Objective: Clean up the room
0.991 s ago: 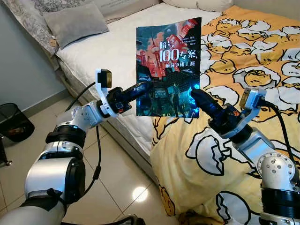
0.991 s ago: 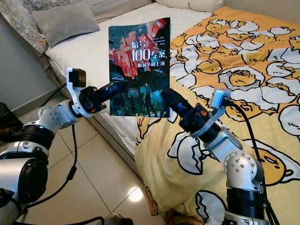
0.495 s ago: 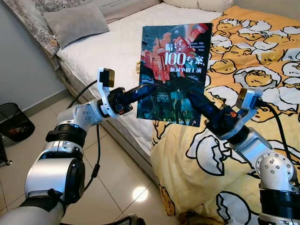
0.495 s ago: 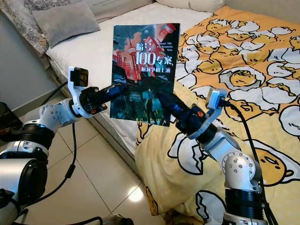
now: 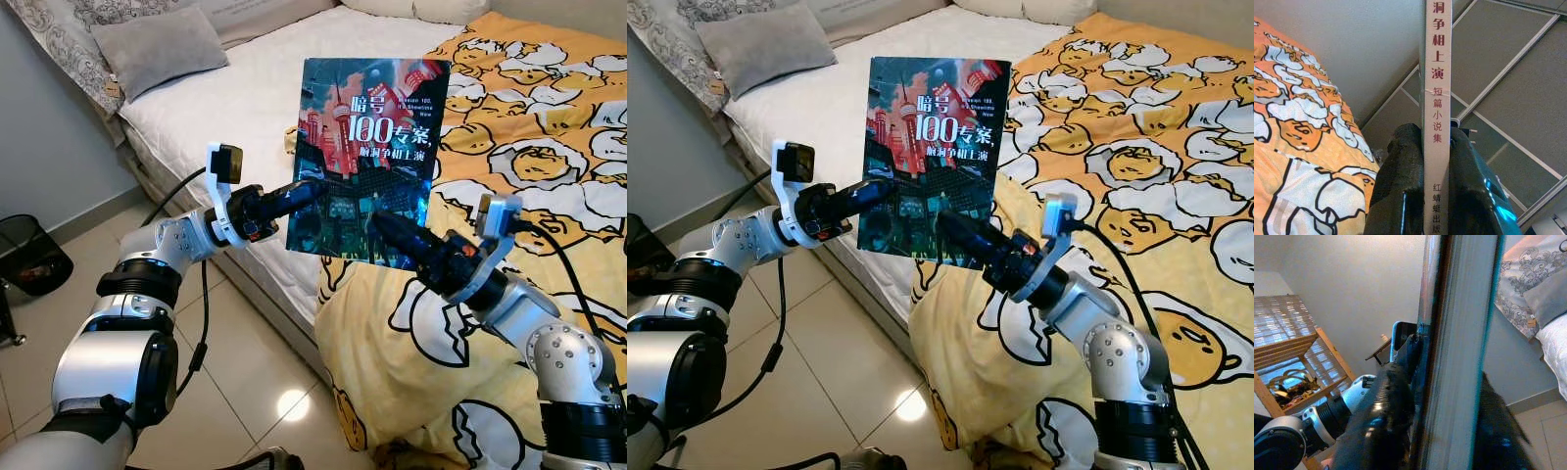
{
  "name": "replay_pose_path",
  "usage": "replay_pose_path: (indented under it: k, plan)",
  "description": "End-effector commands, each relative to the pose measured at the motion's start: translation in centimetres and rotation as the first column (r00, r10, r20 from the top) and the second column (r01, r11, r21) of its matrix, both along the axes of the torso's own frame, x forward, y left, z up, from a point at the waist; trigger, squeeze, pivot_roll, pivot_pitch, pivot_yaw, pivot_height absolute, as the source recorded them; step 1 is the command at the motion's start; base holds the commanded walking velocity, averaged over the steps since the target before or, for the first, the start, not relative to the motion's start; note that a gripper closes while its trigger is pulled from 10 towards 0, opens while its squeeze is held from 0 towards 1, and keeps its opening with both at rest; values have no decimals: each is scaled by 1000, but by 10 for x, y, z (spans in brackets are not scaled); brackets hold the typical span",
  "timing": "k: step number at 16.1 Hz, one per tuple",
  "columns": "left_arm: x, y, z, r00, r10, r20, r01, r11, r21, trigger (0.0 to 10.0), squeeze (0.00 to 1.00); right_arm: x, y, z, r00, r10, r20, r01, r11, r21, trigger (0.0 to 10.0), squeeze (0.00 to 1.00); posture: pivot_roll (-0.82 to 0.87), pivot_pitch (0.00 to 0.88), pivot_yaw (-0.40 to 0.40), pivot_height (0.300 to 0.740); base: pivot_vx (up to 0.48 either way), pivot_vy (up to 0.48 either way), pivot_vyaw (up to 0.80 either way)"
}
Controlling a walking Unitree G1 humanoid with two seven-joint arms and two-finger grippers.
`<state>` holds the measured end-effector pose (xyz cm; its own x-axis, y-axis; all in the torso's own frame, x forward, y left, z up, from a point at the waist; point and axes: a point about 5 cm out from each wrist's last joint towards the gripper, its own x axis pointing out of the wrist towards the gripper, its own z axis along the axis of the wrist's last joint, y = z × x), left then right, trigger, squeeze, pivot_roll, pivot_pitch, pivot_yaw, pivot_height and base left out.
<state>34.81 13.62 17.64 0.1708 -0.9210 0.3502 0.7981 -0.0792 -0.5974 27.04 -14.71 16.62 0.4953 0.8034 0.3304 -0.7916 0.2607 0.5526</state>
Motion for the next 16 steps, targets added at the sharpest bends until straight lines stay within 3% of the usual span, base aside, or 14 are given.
replay_pose_path:
  k: [1,7,8,9,10,11,12,13,16]
  plan:
    - [1,3,7,999,7,45,-7,1000,11,0,0,1,4,3,1000,10,16,-10,1000,-4,0,0,-104,0,166,740,0,0,0]
    - [2,5,6,999,15,50,-16,1000,25,0,0,5,9,-1,1000,-16,5,16,1000,-9,0,0,-105,0,167,740,0,0,0]
    - [4,4,5,996,49,79,-54,996,65,4235,0,7,8,-1,998,-51,28,52,998,-24,0,0,-104,0,166,740,0,0,0]
    - [5,4,4,993,70,96,-79,993,92,6431,0,7,8,-2,998,-52,22,52,998,-20,0,0,-104,0,166,740,0,0,0]
    - [7,4,4,992,88,95,-97,991,97,10000,0,8,8,-2,998,-61,21,62,998,-4,0,0,-104,0,167,740,0,0,0]
    - [7,4,4,992,92,90,-101,990,96,10000,0,8,7,-2,997,-72,20,72,997,3,0,0,-104,0,167,740,0,0,0]
    - [9,4,5,987,125,99,-136,984,112,10000,259,9,6,-2,994,-105,19,105,994,13,0,0,-106,0,169,740,0,0,0]
    - [10,6,7,985,143,100,-153,983,98,10000,1000,9,4,-2,990,-140,21,139,990,36,0,0,-106,0,170,740,0,0,0]
    - [12,22,7,974,218,64,-221,973,60,10000,1000,8,-5,-2,980,-200,19,198,977,83,0,0,-114,0,178,740,0,0,0]
